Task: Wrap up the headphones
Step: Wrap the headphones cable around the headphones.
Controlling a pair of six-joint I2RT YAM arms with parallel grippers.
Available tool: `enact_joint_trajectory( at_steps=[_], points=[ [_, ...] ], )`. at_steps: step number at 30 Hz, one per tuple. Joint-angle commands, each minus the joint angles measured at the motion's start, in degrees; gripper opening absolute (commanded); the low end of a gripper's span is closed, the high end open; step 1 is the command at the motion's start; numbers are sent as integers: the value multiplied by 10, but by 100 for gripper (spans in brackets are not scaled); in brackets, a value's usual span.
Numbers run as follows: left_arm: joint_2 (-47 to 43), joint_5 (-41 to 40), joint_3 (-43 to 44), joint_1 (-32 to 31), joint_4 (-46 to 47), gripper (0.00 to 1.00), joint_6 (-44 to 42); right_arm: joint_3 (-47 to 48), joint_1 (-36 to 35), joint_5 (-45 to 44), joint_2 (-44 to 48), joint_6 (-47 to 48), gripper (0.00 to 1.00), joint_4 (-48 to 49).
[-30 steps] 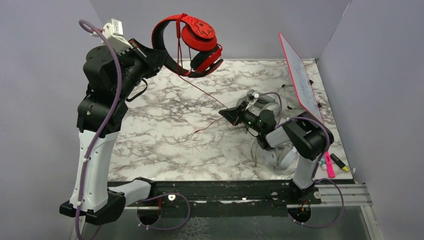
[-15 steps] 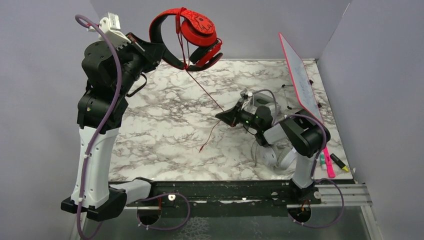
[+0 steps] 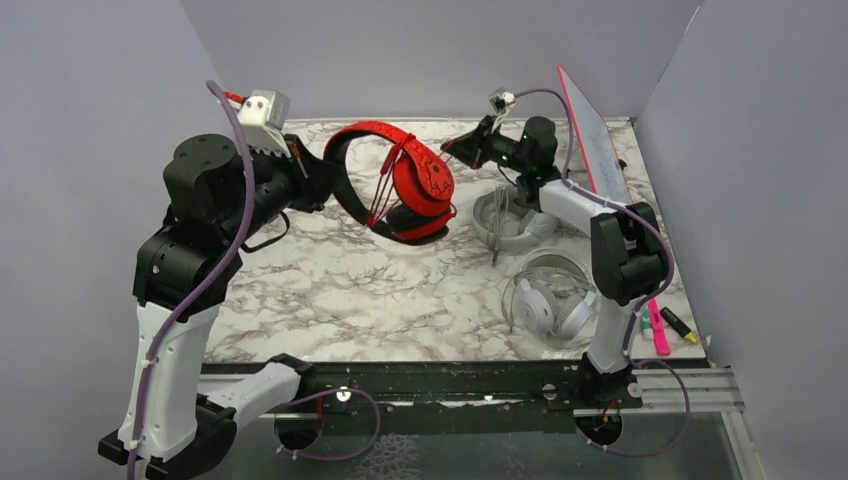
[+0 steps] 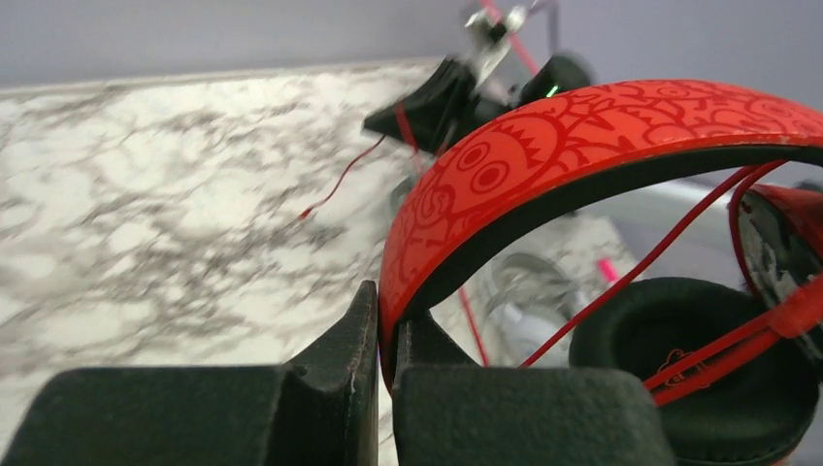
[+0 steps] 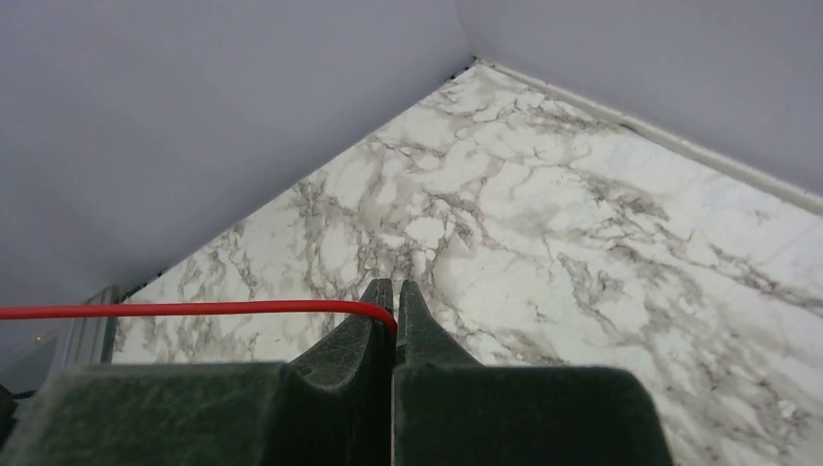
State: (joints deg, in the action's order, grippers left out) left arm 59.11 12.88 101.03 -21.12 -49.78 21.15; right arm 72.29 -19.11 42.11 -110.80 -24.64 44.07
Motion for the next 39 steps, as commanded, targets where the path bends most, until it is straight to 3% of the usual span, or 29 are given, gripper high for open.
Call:
enact_joint_trajectory(
  at_steps=[1, 6, 11, 16, 23, 32, 39],
  points=[
    [-16, -127, -13, -42, -139, 0, -84, 112, 26, -13, -12, 110, 1, -252],
    [-11, -280, -49, -70, -187, 0, -110, 221, 37, -62, -3, 153, 1, -351],
    [2, -339, -87, -72, -193, 0, -123, 346, 52, -80, -11, 183, 1, -460],
    [34, -406, -130, -72, -179, 0, -141, 461, 50, -33, -20, 207, 1, -556],
    [73, -426, -157, -72, -69, 0, -184, 579, 38, 13, -43, 221, 1, -698],
    [152, -519, -179, -72, 21, 0, -221, 600, -11, 4, -20, 241, 1, -820],
    [209, -551, -173, -72, 68, 0, -213, 602, -47, 37, -18, 164, 1, -865]
  ],
)
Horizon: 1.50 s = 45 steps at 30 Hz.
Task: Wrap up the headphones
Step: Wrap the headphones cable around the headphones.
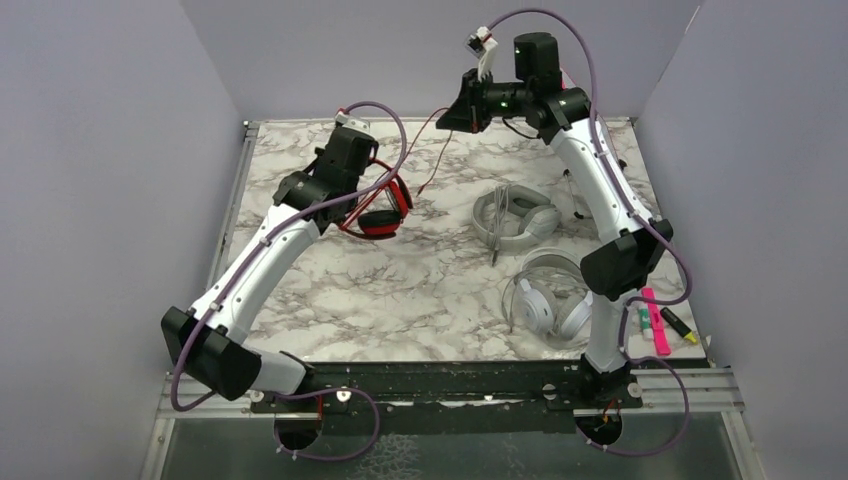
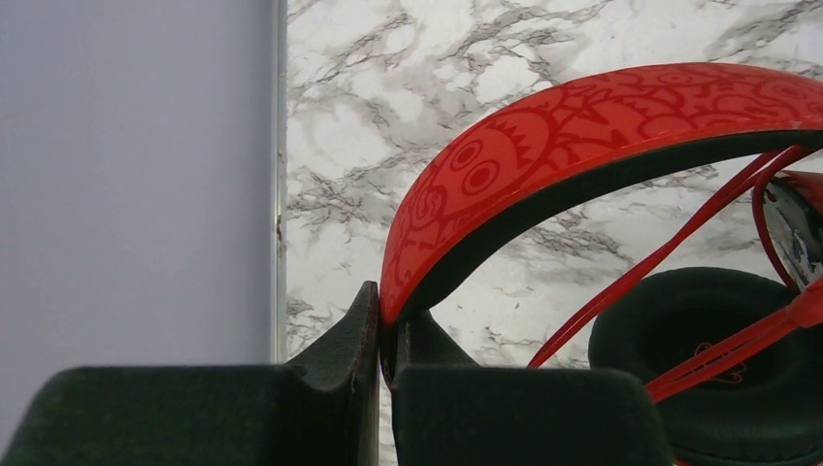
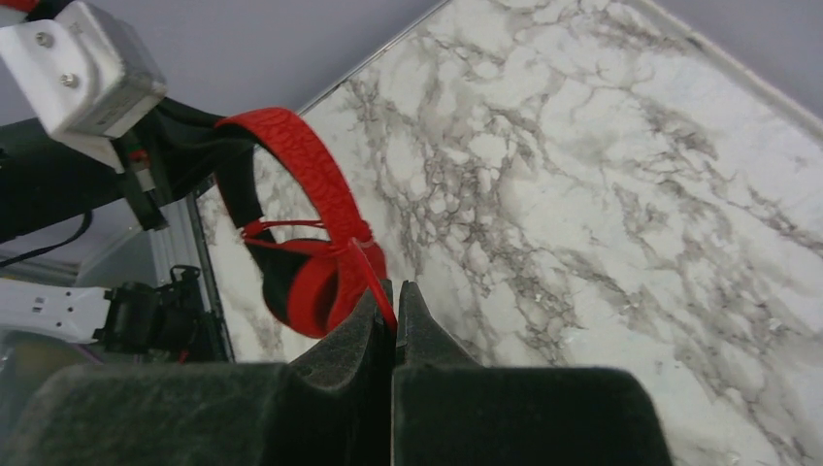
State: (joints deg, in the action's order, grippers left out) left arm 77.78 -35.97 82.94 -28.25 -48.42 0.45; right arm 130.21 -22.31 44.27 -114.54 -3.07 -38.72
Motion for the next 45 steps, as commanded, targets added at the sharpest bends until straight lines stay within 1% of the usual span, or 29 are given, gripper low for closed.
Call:
enact_joint_trajectory(
  at_steps=[1, 4, 8, 11, 12, 15, 19, 21, 24, 27, 29, 31, 35, 42, 45],
  points=[
    [34, -75, 10, -1, 56, 0, 1, 21, -19, 33, 23, -71, 1, -31],
    [59, -108, 13, 1, 72, 0, 40, 1, -34, 87, 44, -145, 1, 19],
    [76, -88, 31, 6, 88, 0, 100, -24, -66, 128, 62, -214, 1, 62],
    [78, -56, 51, 8, 102, 0, 143, -44, -85, 142, 69, -238, 1, 68],
    [79, -42, 57, 8, 108, 0, 159, -65, -94, 132, 79, -248, 1, 84],
    [75, 39, 74, 13, 128, 0, 225, -137, -129, 96, 108, -266, 1, 158],
    [66, 132, 87, 16, 166, 0, 326, -201, -164, 3, 130, -265, 1, 211],
    [60, 153, 89, 16, 185, 0, 362, -244, -178, -54, 150, -256, 1, 244],
    [43, 166, 85, 17, 212, 0, 410, -329, -191, -163, 193, -237, 1, 303],
    [25, 183, 73, 20, 240, 0, 458, -426, -196, -223, 239, -228, 2, 398],
    [10, 200, 59, 20, 267, 0, 485, -486, -199, -248, 263, -221, 4, 452],
    [0, 212, 53, 20, 278, 0, 508, -518, -200, -262, 280, -213, 6, 488],
    [-15, 214, 55, 20, 286, 0, 521, -586, -207, -293, 313, -204, 11, 557],
    [-35, 219, 59, 20, 296, 0, 538, -697, -209, -328, 344, -255, 11, 704],
    [-38, 234, 67, 20, 298, 0, 542, -715, -209, -322, 340, -266, 10, 742]
  ],
)
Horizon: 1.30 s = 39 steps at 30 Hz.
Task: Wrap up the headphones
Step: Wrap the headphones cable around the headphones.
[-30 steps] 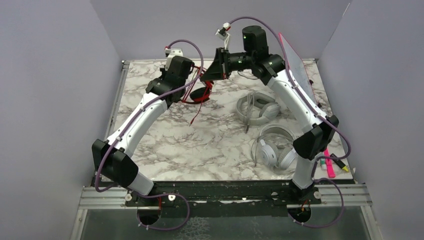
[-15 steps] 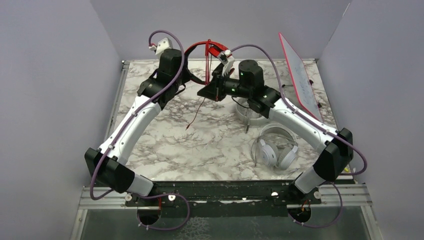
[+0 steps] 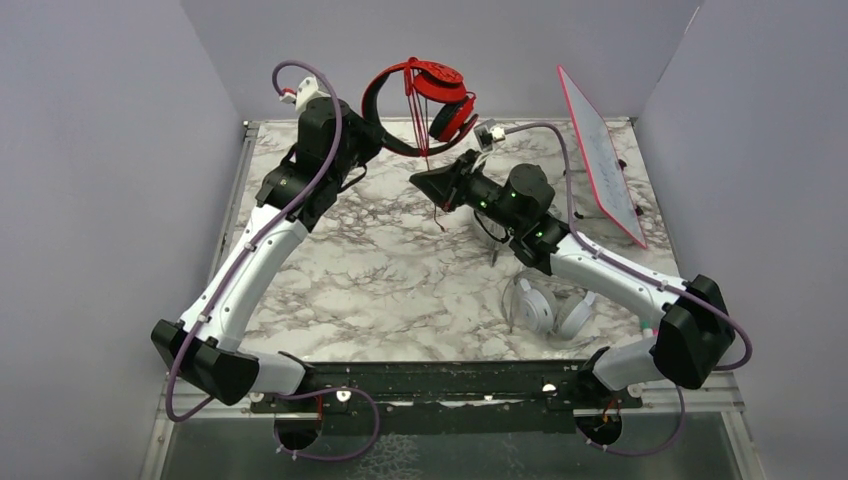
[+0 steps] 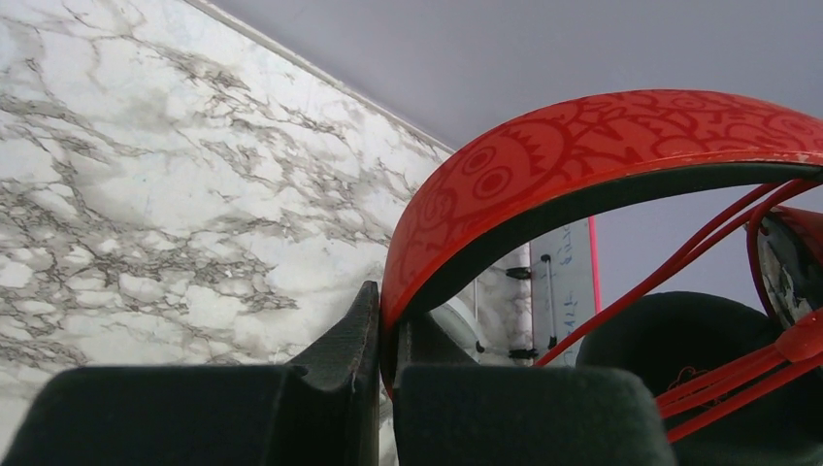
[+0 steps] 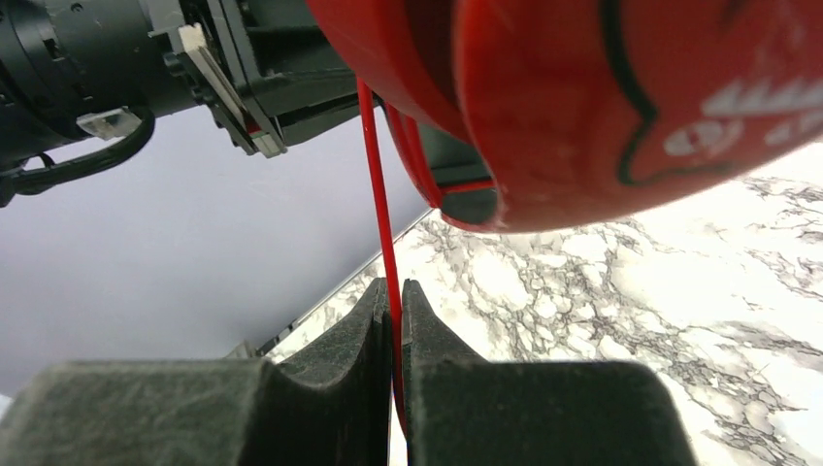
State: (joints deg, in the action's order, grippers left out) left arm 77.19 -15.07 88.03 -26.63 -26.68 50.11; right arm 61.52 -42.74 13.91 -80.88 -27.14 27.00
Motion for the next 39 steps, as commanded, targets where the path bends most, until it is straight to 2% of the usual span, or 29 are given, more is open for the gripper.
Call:
enact_joint_trajectory(
  at_steps=[1, 7, 13, 16, 21, 24, 28, 34, 39],
  points=[
    [-33, 30, 18, 4, 81, 0, 48, -30, -5, -20, 1, -27, 11, 87],
    [-50, 42, 23, 5, 80, 0, 52, -57, -5, -41, -2, -31, 10, 106],
    [-52, 53, 46, 5, 67, 0, 29, -62, -5, -25, -8, -17, 9, 114],
    [-53, 49, 53, 5, 53, 0, 10, -53, -5, -18, -10, -4, 14, 96],
    [-61, 39, 54, 5, 38, 0, -15, -32, -4, 9, -20, 11, 14, 49],
    [-63, 38, 58, 5, 36, 0, -24, -40, -4, 21, -24, 13, 15, 64],
    [-62, 31, 68, 5, 28, 0, -34, -40, -4, 22, -28, 13, 21, 58],
    [-61, 26, 75, 5, 20, 0, -44, -43, -4, 29, -27, 15, 22, 60],
    [-60, 20, 78, 5, 15, 0, -51, -50, -4, 30, -18, 14, 26, 53]
  ],
)
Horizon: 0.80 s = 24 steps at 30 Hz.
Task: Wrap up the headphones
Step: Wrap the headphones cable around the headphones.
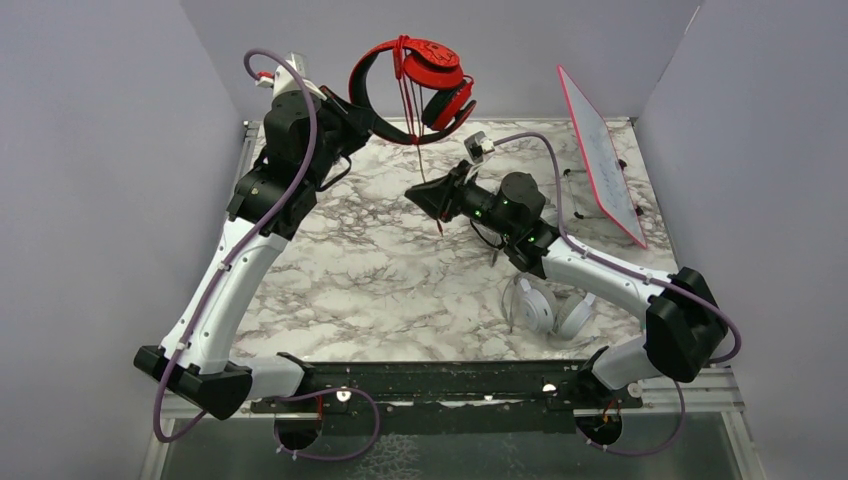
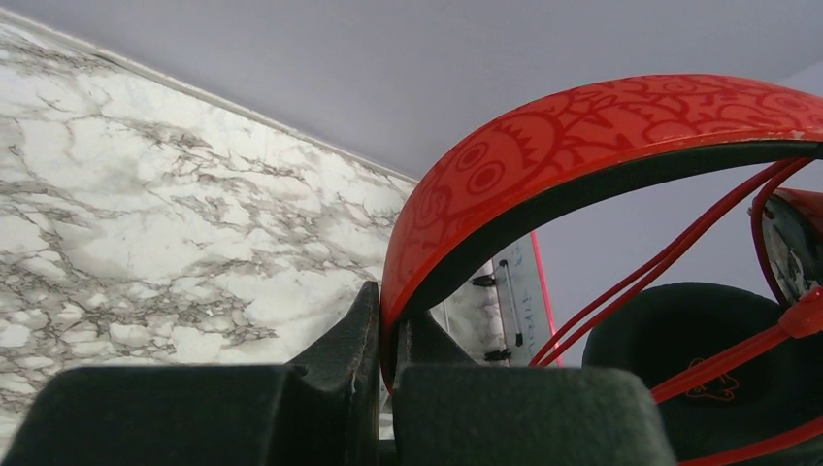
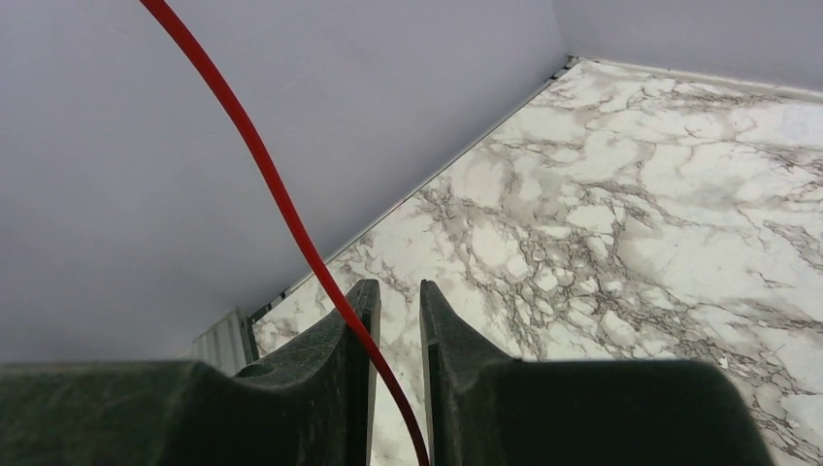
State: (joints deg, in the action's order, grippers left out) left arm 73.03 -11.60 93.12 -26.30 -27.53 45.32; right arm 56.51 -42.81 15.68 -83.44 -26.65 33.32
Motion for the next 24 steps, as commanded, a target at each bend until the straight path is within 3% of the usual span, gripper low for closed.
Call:
enact_joint_trajectory(
  at_steps=[1, 24],
  points=[
    [-18, -15, 28, 2, 22, 0, -5, -1, -3, 14, 10, 10, 27, -12],
    [-15, -21, 37, 2, 16, 0, -15, -38, -3, 10, 58, 26, 49, -45]
  ],
)
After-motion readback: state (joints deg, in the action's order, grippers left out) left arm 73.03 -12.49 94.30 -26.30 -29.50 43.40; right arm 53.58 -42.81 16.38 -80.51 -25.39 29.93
